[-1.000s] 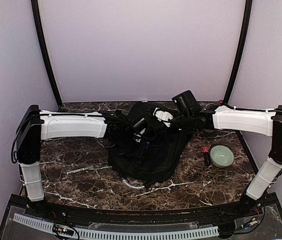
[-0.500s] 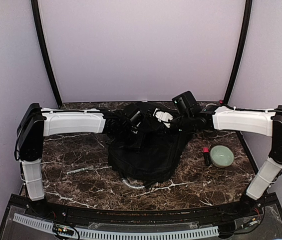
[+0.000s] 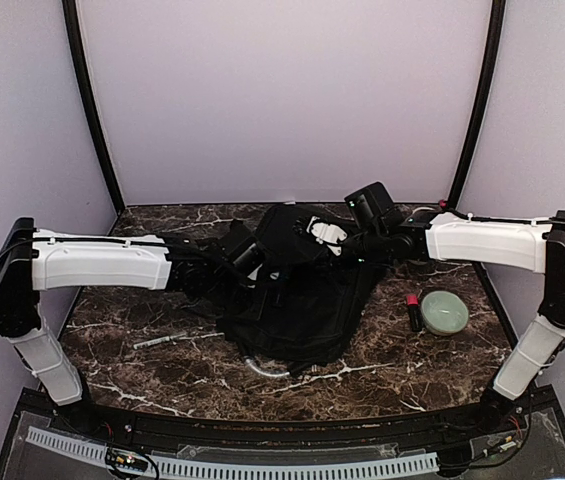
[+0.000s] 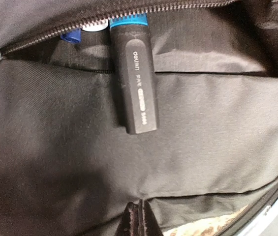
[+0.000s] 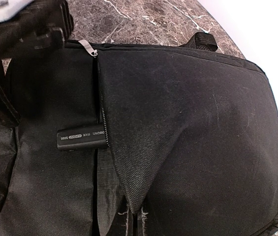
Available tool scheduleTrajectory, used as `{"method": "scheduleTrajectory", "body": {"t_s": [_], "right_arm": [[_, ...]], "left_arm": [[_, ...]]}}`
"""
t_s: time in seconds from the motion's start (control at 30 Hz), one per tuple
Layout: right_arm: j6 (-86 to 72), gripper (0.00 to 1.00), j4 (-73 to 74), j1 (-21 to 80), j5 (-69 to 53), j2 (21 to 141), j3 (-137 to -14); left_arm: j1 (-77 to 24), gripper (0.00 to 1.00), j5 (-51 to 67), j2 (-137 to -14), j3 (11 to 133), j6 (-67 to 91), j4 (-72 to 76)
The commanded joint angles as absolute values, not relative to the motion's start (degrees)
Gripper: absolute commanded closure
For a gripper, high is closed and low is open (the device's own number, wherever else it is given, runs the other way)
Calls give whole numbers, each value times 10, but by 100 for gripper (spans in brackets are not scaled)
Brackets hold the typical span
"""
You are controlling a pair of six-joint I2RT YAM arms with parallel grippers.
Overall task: Pack the student bag
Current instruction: Place the pen in the upper front pocket of the bag, then adjust the pen in the upper front pocket of the bag.
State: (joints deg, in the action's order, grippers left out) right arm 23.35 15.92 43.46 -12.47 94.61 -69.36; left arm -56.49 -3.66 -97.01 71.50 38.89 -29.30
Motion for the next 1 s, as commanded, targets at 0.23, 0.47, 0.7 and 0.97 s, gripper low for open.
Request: {"method": "scheduleTrajectory", "body": {"t_s": [0.23,0.47,0.7,0.97], "right_arm": [[234,100,140,442,-156,938,-693],[233,100,142,442,-160,940,-693],[233,100,141,442,-156,934,-691],[234,100,139,441,-159,930,-690]], "left_arm": [[-561,100,-78,-1046,766,366,-275],[-548,100,-88,-1108,840,349,-248],[-540,100,-190,-1124,855,352,-197],[-531,100,-181,-1125,813,361,-91]]}}
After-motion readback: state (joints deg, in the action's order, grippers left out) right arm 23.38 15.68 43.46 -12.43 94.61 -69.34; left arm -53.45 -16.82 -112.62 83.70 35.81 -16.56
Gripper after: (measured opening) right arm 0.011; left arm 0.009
